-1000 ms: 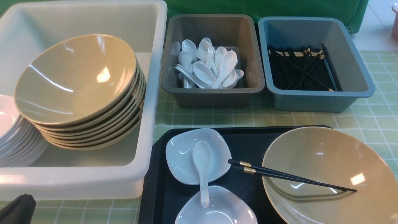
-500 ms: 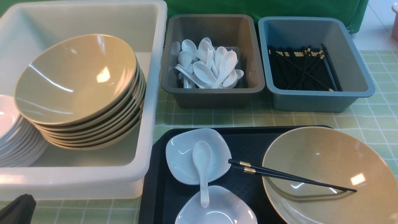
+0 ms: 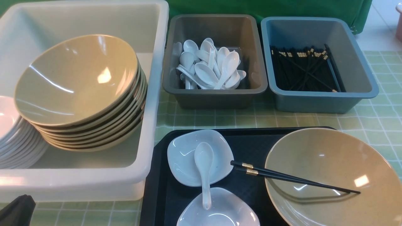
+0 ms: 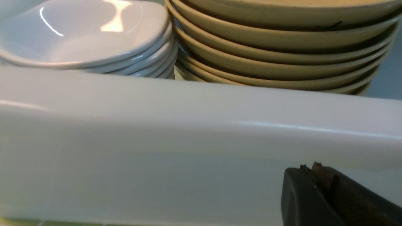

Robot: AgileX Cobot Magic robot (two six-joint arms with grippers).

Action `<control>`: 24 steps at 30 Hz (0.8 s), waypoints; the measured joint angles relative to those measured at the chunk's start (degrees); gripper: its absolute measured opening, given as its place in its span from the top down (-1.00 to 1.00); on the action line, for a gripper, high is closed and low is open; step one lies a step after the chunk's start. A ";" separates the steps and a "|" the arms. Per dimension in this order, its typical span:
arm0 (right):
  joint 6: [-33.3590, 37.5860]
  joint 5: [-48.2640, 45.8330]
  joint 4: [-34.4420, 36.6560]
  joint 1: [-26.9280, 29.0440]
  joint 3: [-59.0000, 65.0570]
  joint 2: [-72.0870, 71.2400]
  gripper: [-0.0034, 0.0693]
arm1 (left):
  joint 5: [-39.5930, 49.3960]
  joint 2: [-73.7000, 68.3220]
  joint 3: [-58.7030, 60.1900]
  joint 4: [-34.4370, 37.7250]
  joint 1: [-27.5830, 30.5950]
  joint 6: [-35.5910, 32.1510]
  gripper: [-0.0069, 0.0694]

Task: On green table put chopsticks spoon bowls plates into blue grey white boxes.
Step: 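Move the grippers toward the tableware on the black tray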

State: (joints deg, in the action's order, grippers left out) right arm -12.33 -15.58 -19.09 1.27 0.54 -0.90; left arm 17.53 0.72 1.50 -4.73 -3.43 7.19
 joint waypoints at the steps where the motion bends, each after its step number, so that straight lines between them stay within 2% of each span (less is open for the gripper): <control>1: 0.00 1.29 0.00 0.00 0.19 0.00 0.26 | -0.64 0.00 0.06 -0.01 0.00 -0.04 0.82; 4: 0.00 6.16 0.07 0.00 0.86 0.00 0.26 | -3.37 0.00 0.06 -0.05 0.00 -0.04 0.82; 6: 0.00 14.04 0.12 0.00 1.05 0.00 0.26 | -7.43 0.00 0.06 0.08 0.00 0.01 0.82; 7: 0.00 14.04 0.12 0.00 1.05 0.00 0.26 | -7.67 0.00 0.06 0.17 0.00 0.01 0.82; 10: 0.00 22.33 0.06 0.00 1.05 0.00 0.26 | -10.75 0.00 0.06 1.74 0.00 0.20 0.82; 12: -2.63 28.13 0.01 0.00 1.05 0.00 0.26 | -14.55 0.00 0.06 5.30 0.00 2.83 0.82; 17: -9.13 33.25 -0.03 0.00 1.05 0.00 0.26 | -22.21 0.00 0.06 11.30 0.00 7.45 0.82; 18: -13.01 33.76 -0.03 0.00 1.05 0.00 0.26 | -24.31 0.00 0.06 12.63 0.00 8.50 0.82; 21: -17.62 34.37 -0.03 0.00 1.05 0.00 0.26 | -25.30 0.00 0.06 12.99 0.00 8.76 0.82; 24: -19.14 36.28 -0.03 0.00 1.05 0.00 0.26 | -25.58 0.00 0.06 13.25 0.00 8.76 0.82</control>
State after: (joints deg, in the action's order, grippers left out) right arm -31.47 20.70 -19.12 1.27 1.58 -0.90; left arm -8.05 0.72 1.56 8.52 -3.43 15.95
